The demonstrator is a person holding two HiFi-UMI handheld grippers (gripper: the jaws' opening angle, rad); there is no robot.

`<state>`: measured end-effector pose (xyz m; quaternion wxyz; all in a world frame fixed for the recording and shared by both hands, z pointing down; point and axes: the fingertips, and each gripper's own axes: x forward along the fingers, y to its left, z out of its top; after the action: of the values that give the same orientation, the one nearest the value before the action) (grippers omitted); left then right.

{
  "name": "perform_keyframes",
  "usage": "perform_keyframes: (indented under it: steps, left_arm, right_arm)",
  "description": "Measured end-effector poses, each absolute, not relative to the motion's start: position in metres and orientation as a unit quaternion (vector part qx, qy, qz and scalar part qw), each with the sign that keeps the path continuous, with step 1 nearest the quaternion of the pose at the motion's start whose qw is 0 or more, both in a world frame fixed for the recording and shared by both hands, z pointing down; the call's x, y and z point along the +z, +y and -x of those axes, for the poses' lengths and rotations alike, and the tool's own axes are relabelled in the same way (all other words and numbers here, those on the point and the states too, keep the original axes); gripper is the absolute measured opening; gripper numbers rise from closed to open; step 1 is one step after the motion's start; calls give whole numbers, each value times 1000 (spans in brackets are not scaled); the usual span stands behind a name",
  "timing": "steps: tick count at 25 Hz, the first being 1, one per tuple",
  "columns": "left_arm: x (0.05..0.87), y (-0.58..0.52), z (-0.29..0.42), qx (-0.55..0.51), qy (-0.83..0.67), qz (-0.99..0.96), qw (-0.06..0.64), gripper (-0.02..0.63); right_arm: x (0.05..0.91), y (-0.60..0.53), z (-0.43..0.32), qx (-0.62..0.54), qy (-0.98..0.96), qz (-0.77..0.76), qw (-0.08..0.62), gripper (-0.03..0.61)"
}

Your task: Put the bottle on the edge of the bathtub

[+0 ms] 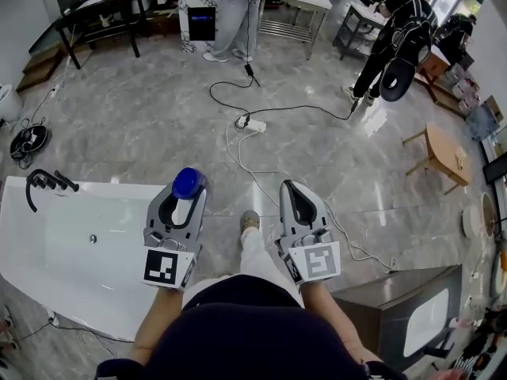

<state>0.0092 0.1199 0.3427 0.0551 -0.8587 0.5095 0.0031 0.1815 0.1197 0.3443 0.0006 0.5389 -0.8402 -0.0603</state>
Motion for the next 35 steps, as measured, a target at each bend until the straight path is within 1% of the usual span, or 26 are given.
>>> perform_keyframes:
  steps: [12,20,26,35]
  left_arm:
    - [316,-54,-31,11,542,838,71,140]
    - [314,-145,-56,4,563,825,57,140]
    - [313,-189,-69,12,578,813,64,140]
    - [308,-225,-65,7,582,810,71,140]
  right_arm:
    - [330,-76,-199,-51,-866,-498,1,0]
    - [326,-171,-229,-47,-875,-482,5,0]
    - [329,-219,-241,-54,-883,-466,2,0]
    - [326,-254,-230,-51,-884,-465,-7,0]
